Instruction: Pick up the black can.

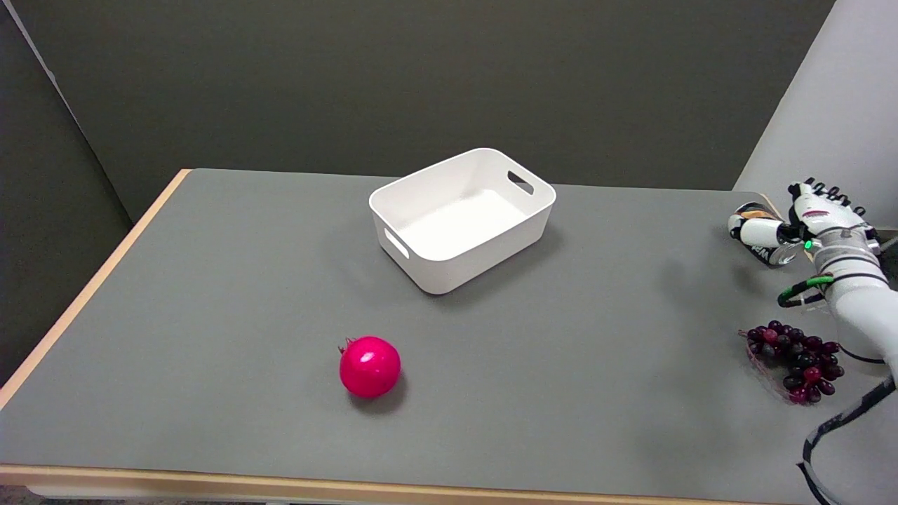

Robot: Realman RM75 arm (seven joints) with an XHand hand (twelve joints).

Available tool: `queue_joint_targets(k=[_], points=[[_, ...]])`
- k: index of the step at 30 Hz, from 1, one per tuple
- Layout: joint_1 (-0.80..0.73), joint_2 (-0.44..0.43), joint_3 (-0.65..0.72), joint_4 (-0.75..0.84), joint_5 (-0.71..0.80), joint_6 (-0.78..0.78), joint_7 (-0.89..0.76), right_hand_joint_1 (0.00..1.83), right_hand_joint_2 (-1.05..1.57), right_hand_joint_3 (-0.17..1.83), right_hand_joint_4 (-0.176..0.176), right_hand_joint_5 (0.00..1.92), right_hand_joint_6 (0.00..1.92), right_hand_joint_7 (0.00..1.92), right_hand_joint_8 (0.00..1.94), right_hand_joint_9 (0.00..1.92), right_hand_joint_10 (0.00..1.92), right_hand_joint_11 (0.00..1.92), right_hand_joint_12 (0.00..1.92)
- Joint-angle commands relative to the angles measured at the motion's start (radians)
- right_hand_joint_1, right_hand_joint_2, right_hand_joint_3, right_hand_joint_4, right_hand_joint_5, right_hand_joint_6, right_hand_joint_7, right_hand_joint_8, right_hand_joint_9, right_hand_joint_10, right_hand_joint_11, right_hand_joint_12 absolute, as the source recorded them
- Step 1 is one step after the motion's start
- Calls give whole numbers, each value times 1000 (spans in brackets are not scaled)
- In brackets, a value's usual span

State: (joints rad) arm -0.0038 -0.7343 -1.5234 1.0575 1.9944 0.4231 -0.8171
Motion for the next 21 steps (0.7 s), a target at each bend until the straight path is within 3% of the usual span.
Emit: queue_joint_targets(k=[1, 21], points=[[339, -6, -265, -246, 33, -76, -33, 399, 560, 888, -176, 47, 425, 36, 202, -1, 58, -1, 610], [358, -14, -269, -380, 70, -74, -26, 397, 558, 889, -176, 56, 436, 34, 227, -1, 109, -1, 645]])
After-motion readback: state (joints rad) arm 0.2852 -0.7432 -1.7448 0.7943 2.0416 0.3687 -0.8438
